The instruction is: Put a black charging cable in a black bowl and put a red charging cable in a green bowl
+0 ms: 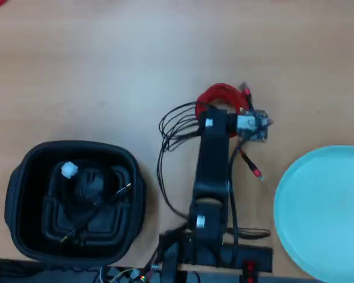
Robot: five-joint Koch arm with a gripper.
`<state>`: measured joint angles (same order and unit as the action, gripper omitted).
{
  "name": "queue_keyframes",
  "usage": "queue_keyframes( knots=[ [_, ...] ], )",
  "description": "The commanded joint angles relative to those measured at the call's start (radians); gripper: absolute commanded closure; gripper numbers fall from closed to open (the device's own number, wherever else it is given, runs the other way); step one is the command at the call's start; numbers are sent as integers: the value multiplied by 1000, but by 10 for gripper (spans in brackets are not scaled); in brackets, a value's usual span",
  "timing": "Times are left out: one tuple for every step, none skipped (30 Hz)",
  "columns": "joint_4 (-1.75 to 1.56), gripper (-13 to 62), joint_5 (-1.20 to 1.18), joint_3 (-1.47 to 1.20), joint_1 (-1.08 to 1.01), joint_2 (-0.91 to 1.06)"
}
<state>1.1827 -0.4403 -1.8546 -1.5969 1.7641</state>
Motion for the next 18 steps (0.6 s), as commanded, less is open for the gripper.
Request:
queue_keyframes(
  knots=[
    [-6, 571, 3, 40, -25, 227],
    [-8, 571, 5, 41, -41, 273],
    [-9, 571, 5, 41, -58, 316],
    [-11, 571, 6, 43, -78, 350],
    [-14, 571, 6, 49, -100, 377],
    [-25, 571, 6, 49, -123, 402],
    [-41, 571, 14, 46, -150, 419],
    [-57, 571, 28, 43, -183, 426],
    [-67, 571, 46, 41, -216, 426],
    [-74, 571, 67, 37, -255, 426],
    [-75, 571, 86, 34, -291, 426],
    [-77, 571, 100, 35, -331, 426],
    [-78, 571, 117, 40, -371, 426],
    [-80, 571, 135, 41, -411, 426],
    [-84, 571, 155, 41, -451, 428],
    [-94, 571, 173, 41, -495, 428],
    [-104, 571, 187, 41, -538, 430],
    [-114, 571, 199, 40, -583, 430]
  ],
)
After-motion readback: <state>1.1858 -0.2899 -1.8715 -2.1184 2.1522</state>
